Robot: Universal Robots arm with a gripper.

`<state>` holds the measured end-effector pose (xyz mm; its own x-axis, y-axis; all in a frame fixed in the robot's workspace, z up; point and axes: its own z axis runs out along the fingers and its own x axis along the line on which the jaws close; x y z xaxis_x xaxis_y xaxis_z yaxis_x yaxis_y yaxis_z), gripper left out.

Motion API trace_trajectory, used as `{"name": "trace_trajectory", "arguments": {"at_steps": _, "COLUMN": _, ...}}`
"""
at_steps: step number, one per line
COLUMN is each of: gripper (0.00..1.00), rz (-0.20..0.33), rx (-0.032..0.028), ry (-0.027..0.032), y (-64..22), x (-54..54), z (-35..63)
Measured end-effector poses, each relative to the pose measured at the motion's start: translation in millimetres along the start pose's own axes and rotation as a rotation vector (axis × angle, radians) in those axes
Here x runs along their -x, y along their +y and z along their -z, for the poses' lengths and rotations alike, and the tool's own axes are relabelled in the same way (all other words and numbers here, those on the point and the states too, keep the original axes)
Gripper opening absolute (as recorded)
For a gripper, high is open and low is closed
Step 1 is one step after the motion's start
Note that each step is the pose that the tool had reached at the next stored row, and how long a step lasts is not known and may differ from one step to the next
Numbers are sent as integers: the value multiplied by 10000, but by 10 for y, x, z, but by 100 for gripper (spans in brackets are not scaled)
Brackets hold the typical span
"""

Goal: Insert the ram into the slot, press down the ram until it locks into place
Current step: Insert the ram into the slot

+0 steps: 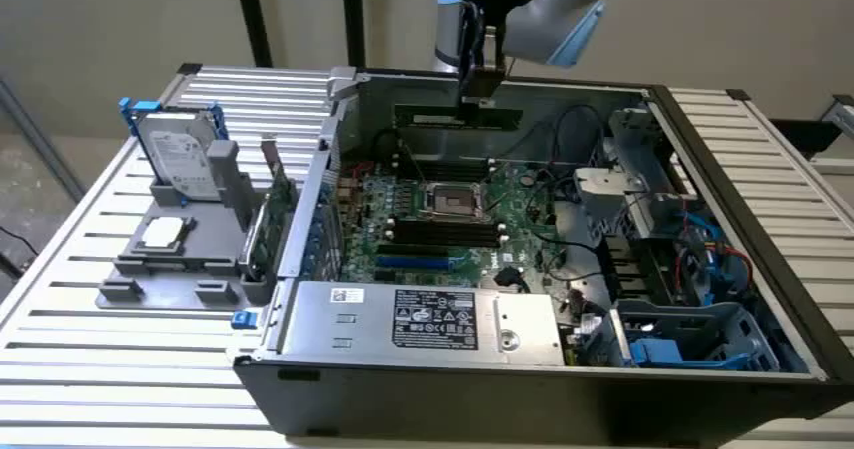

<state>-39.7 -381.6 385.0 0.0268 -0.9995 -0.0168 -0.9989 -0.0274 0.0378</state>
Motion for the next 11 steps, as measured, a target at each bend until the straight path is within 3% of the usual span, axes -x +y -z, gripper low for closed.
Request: {"name": "trace_trajectory", "arguments": {"at_steps": 11, "gripper": 13, "rz": 0, "rx": 0, "ry": 0, "y": 0, "x": 0, "z": 0}}
